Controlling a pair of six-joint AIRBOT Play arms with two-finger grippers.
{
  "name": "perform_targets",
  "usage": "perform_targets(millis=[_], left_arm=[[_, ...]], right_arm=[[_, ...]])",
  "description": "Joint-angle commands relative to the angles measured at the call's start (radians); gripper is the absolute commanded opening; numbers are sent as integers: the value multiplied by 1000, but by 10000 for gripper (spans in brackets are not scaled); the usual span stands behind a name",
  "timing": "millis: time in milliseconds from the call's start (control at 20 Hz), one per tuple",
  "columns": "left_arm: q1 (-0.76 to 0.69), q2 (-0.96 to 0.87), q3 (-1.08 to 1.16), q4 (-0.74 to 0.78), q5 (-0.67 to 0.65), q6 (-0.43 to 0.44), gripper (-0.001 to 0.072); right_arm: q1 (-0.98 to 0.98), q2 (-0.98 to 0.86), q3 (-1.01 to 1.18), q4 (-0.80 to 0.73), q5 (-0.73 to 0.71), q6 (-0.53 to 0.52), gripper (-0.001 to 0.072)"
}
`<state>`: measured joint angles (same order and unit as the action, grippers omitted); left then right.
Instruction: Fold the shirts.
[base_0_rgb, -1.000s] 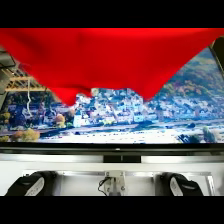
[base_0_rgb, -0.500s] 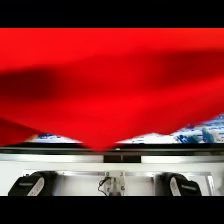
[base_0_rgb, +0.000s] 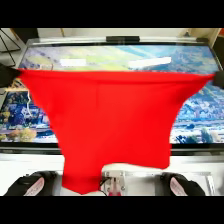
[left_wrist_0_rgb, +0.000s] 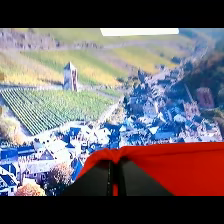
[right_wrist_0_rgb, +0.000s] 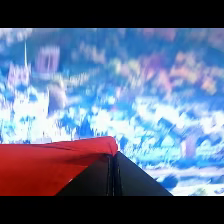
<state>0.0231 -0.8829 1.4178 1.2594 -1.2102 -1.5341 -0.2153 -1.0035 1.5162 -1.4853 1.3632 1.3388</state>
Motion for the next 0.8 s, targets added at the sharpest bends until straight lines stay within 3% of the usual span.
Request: perform_targets(millis=[0, 100, 300, 500, 600, 750], left_arm=[[-7, -222, -95, -68, 171, 23, 34], [-18, -372, -65, -71, 287, 23, 34], [-27, -645, 101, -74, 334, 23, 34], [-45, -773, 206, -74, 426, 42, 35], [-50, -805, 206, -73, 420, 60, 35], [16, -826, 201, -16, 67, 85, 35]], right_arm=[[1, -293, -41, 45, -79, 14, 59], [9, -422, -41, 51, -212, 53, 60], [79, -547, -40, 107, -563, 83, 59], [138, -620, -40, 108, -796, 161, 59], [137, -654, -40, 108, -767, 205, 59], [123, -610, -40, 87, -426, 187, 59]])
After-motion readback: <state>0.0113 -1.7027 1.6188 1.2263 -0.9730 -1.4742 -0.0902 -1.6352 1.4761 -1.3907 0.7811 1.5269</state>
